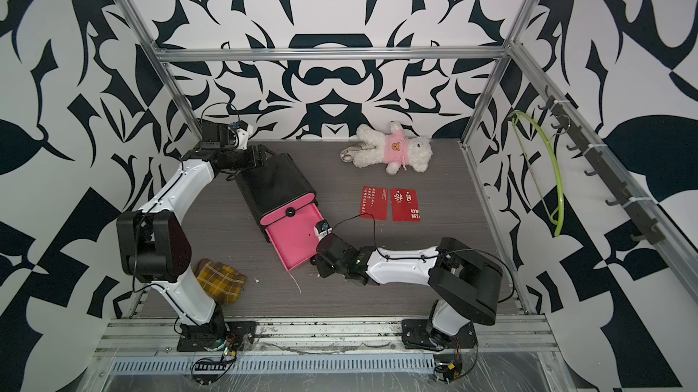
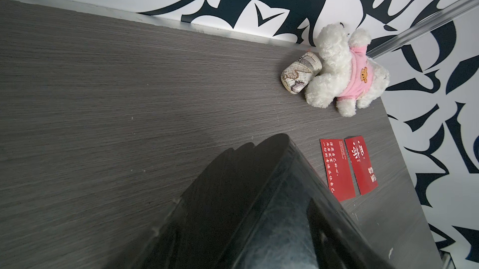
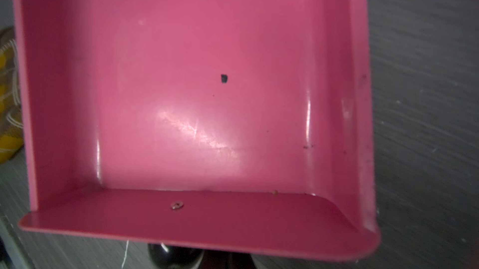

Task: Take the postcards out of the drawer
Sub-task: Close the drawer in the storage box.

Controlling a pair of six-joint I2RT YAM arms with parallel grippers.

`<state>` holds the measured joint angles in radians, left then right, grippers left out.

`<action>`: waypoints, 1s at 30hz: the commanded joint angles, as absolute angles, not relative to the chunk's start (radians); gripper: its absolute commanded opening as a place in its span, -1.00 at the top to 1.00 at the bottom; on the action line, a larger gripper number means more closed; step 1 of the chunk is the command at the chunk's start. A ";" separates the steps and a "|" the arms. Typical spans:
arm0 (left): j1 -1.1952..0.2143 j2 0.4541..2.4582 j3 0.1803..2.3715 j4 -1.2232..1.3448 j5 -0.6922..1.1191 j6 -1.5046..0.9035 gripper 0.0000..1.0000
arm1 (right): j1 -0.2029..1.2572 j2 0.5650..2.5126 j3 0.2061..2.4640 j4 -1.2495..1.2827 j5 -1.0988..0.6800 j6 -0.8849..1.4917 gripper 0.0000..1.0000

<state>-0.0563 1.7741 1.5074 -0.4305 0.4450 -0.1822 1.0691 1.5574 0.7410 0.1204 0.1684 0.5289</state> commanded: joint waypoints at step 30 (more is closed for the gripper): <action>-0.097 1.847 1.474 -0.649 0.543 -0.216 -0.52 | 1.014 1.916 1.148 0.502 0.272 0.346 1.00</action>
<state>-0.0586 1.7901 1.5177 -0.4183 0.4683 -0.1810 1.0157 1.8969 1.0672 0.3836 0.3107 0.3580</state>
